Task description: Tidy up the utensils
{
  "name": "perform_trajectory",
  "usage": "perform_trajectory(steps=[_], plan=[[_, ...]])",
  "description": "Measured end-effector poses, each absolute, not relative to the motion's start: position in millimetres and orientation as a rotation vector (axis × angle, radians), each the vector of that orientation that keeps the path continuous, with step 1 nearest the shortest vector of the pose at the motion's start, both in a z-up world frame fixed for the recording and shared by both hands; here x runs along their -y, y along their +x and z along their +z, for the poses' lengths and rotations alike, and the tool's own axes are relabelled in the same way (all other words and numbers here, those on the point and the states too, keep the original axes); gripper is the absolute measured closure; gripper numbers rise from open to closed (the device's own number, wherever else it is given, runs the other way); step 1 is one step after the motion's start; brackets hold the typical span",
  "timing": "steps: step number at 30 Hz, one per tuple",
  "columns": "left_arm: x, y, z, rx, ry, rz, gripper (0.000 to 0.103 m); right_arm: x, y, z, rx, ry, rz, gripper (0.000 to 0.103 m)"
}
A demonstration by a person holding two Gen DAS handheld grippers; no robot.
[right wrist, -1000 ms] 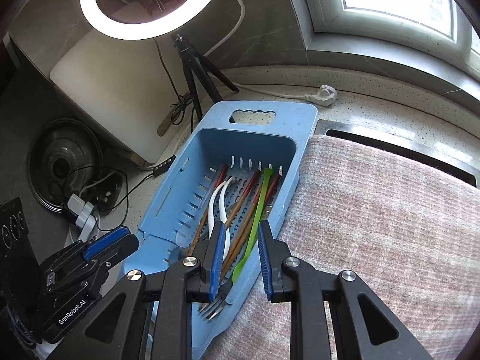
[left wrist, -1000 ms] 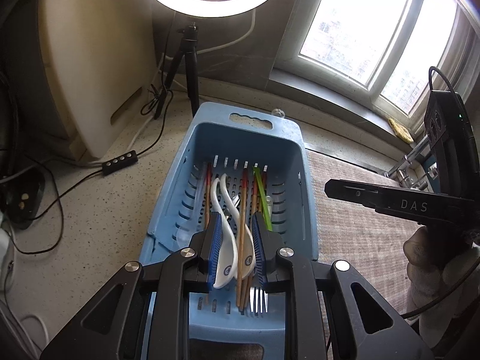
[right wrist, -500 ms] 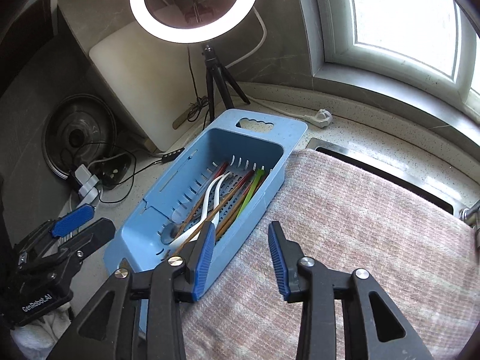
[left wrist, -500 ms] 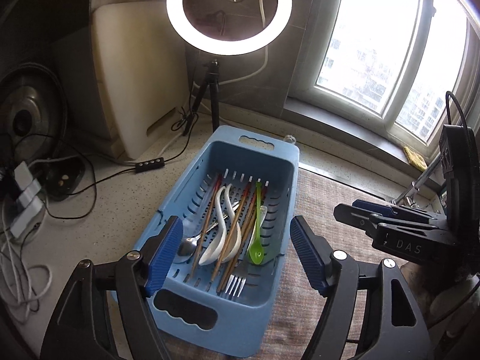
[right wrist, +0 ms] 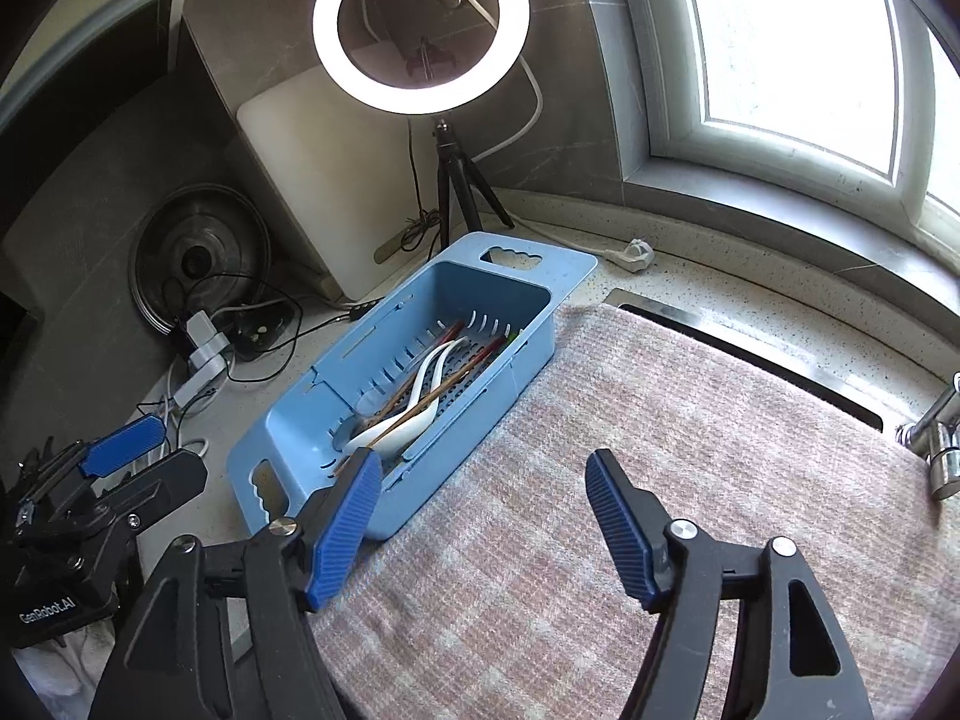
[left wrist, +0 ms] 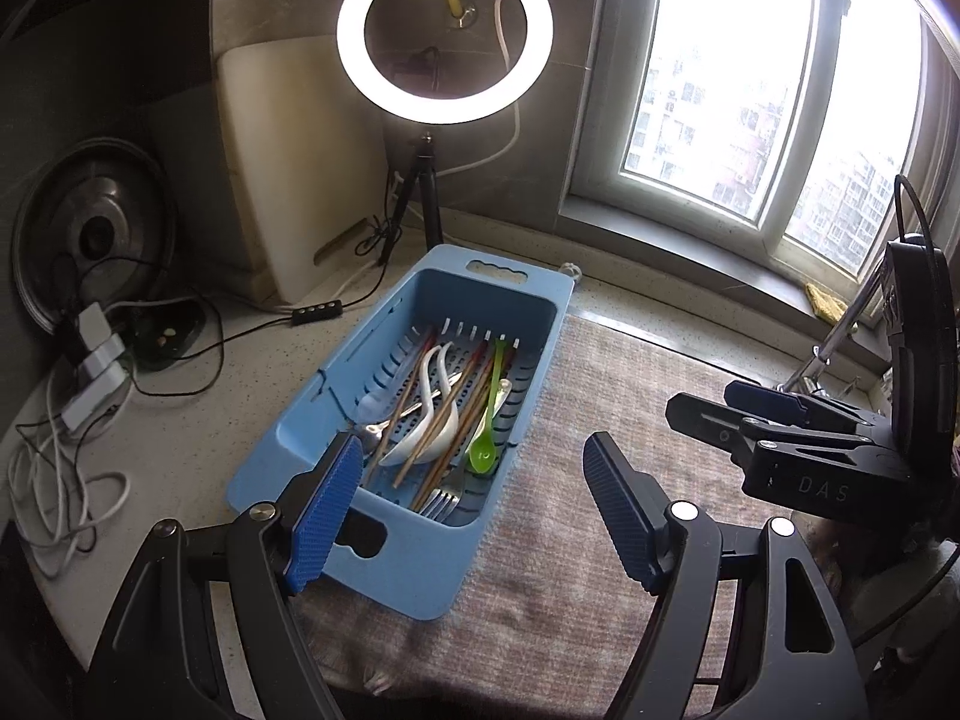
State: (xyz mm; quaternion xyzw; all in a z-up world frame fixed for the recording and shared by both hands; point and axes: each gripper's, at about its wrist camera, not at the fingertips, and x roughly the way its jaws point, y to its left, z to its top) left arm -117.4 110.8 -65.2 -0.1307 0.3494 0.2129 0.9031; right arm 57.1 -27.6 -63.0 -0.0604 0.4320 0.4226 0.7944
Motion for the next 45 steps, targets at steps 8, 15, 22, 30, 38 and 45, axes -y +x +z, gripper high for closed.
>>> perform_trajectory(steps=[8, 15, 22, 30, 38, 45], plan=[[-93.4, -128.9, -77.8, -0.759, -0.272, 0.495, 0.024, 49.7, 43.9, -70.2, -0.912, -0.176, 0.918, 0.025], [-78.9, -132.7, -81.3, -0.762, -0.304, 0.508, 0.024, 62.6, 39.2, -68.9, -0.927, -0.208, 0.924, 0.025], [-64.3, -128.0, -76.6, -0.774, -0.277, 0.496, 0.024, 80.9, 36.6, -59.5, -0.895, -0.186, 0.924, 0.025], [-56.3, -134.6, -68.8, -0.751, -0.271, 0.502, 0.023, 87.9, 35.2, -55.5, -0.885, -0.175, 0.92, 0.025], [-54.3, -140.8, -61.2, -0.743, -0.247, 0.516, 0.023, 87.2, 31.4, -50.9, -0.873, -0.173, 0.919, 0.024], [-55.3, -146.9, -51.7, -0.71, -0.247, 0.513, 0.023, 83.5, 26.9, -50.4, -0.879, -0.172, 0.927, 0.024]])
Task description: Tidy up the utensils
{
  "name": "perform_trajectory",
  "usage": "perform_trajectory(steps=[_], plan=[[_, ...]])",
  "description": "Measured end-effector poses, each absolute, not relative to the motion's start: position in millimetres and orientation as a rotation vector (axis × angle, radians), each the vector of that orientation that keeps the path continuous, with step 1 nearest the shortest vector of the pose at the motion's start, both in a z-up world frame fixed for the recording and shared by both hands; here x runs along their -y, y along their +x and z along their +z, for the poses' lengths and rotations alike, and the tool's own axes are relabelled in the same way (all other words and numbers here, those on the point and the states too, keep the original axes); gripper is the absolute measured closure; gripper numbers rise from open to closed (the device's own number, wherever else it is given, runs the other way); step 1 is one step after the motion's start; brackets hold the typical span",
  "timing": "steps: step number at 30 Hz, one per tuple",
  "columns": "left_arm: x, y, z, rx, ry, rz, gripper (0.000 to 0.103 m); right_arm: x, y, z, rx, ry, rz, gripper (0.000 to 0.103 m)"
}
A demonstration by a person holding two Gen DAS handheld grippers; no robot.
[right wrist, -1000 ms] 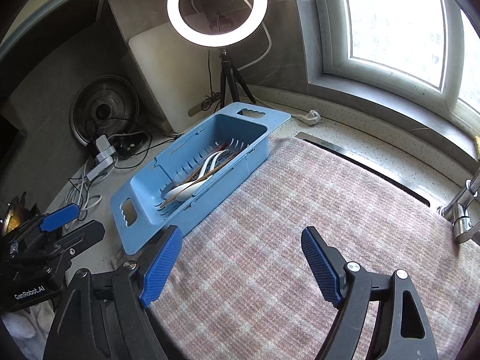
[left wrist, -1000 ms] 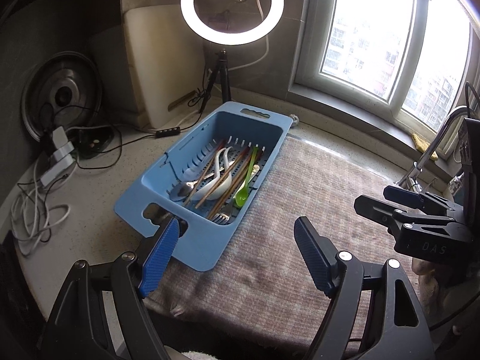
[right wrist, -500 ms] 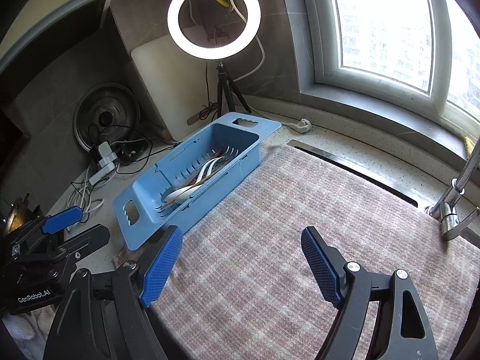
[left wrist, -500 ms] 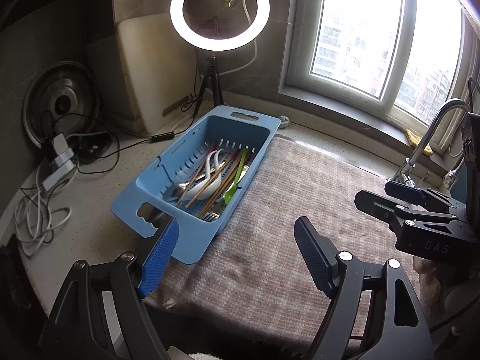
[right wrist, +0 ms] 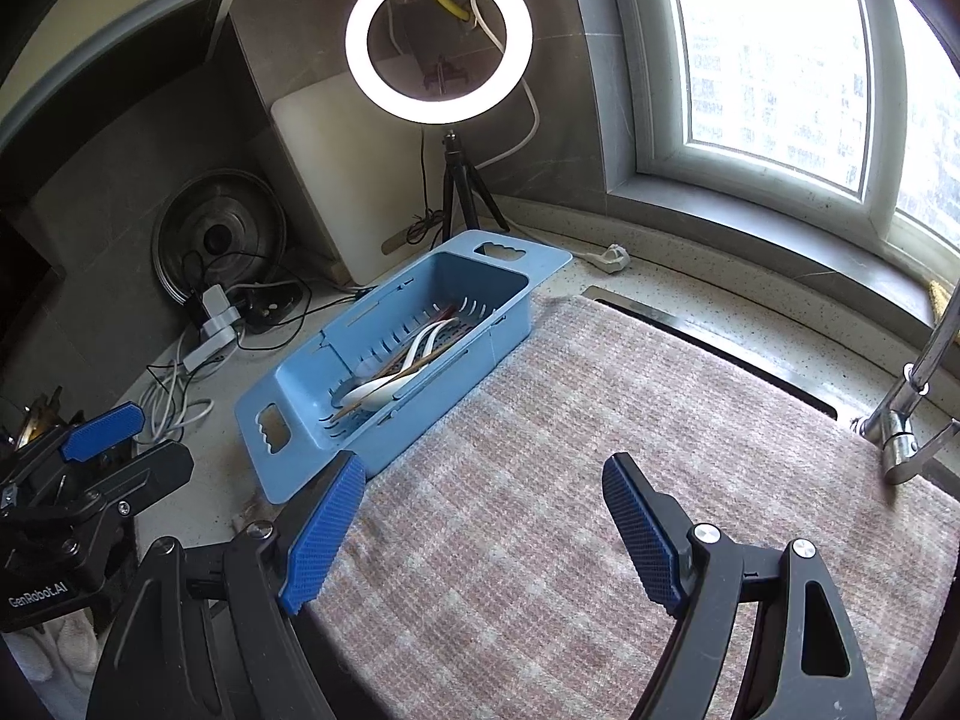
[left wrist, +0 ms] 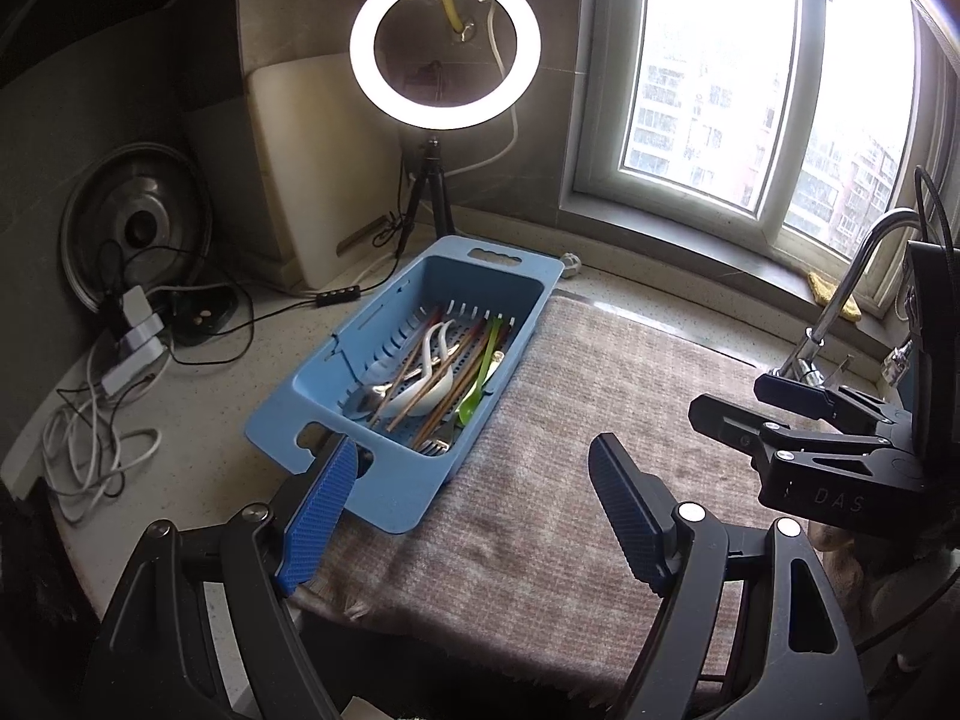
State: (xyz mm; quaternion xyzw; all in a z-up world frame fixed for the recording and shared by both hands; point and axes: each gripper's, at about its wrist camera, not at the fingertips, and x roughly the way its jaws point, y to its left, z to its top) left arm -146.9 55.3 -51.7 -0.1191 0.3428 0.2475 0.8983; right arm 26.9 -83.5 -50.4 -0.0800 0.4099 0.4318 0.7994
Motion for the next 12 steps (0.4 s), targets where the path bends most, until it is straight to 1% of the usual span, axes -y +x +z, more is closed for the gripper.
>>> perform_trajectory(steps=[3, 6, 12], plan=[[-57.0, -148.0, -49.6, -0.702, -0.253, 0.523, 0.02, 82.5, 25.8, -50.0, -0.878, -0.178, 0.924, 0.024], [-61.6, -148.8, -49.1, -0.705, -0.269, 0.527, 0.019, 81.3, 26.1, -51.2, -0.879, -0.181, 0.913, 0.025], [-53.1, -153.0, -42.2, -0.661, -0.212, 0.519, 0.019, 81.2, 26.7, -54.1, -0.892, -0.174, 0.913, 0.024]])
